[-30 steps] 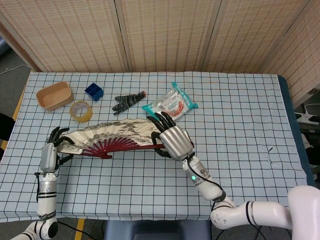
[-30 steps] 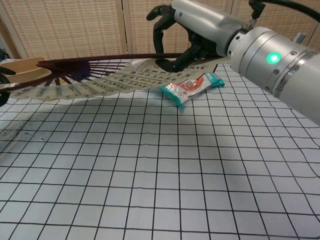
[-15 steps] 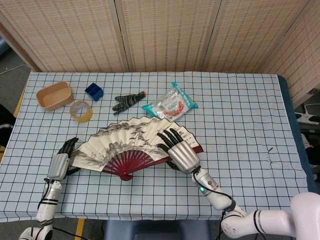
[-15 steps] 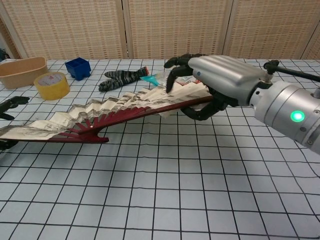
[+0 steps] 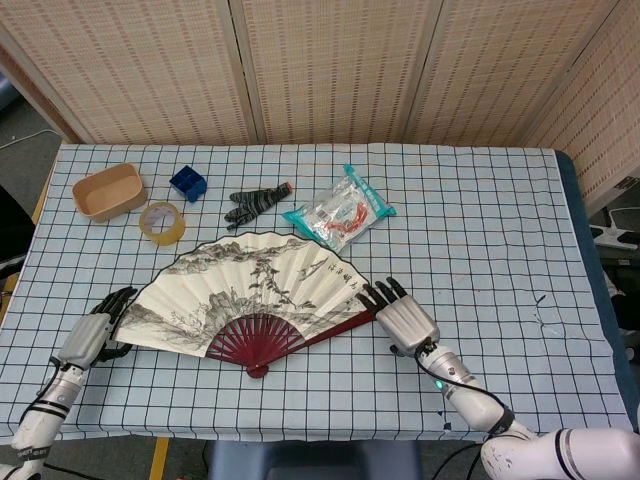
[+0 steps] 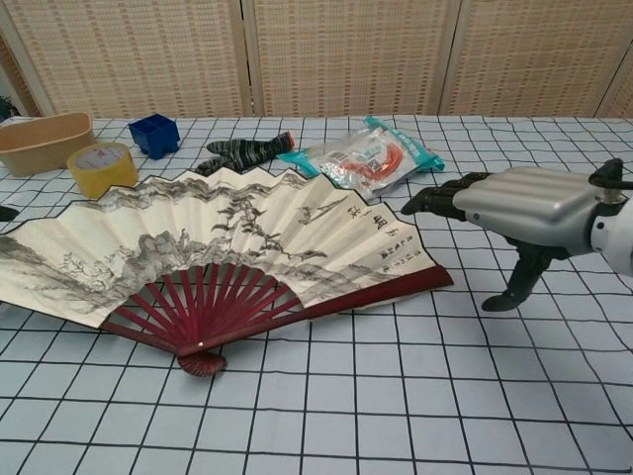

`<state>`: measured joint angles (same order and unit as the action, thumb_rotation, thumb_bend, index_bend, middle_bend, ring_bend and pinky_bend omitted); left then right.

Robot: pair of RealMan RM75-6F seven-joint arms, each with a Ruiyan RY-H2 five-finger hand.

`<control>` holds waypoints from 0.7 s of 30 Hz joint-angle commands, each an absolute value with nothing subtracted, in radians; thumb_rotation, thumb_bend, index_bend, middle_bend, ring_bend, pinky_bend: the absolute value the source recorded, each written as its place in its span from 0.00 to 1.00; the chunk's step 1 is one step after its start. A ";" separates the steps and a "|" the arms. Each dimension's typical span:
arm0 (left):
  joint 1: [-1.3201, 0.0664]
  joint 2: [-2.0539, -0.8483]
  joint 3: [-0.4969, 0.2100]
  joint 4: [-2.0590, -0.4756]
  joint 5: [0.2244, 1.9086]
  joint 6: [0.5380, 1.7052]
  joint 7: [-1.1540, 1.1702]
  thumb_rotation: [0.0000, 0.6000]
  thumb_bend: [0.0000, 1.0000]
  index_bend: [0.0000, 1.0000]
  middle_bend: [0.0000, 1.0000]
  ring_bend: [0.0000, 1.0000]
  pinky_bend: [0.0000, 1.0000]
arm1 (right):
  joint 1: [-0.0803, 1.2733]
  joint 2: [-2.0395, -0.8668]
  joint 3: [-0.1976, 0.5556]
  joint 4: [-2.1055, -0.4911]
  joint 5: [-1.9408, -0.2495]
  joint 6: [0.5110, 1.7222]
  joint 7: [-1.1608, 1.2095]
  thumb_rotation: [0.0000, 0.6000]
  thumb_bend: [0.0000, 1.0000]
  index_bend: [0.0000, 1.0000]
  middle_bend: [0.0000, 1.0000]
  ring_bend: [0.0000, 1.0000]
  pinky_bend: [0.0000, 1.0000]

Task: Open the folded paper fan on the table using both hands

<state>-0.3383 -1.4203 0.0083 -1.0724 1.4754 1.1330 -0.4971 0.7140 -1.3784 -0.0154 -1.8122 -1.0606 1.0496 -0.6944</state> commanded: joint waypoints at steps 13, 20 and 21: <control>-0.246 -1.346 -0.137 -1.296 1.271 1.465 0.140 1.00 0.50 0.00 0.00 0.00 0.10 | 0.436 -1.157 -0.091 -1.797 -1.401 1.377 -0.347 1.00 0.08 0.00 0.00 0.00 0.00; -0.196 -1.174 -0.024 -1.554 1.319 1.421 0.287 1.00 0.48 0.00 0.00 0.00 0.05 | 0.302 -1.159 -0.129 -1.701 -1.477 1.501 -0.229 1.00 0.08 0.00 0.00 0.00 0.00; -0.198 -1.124 0.001 -1.605 1.320 1.376 0.291 1.00 0.47 0.00 0.00 0.00 0.06 | 0.290 -1.159 -0.136 -1.683 -1.485 1.501 -0.211 1.00 0.08 0.00 0.00 0.00 0.00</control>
<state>-0.2324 -1.2547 -0.0665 -1.4234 1.3026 1.4740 0.2019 0.3225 -1.1606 -0.1178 -1.7183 -1.4592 1.4847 -0.2469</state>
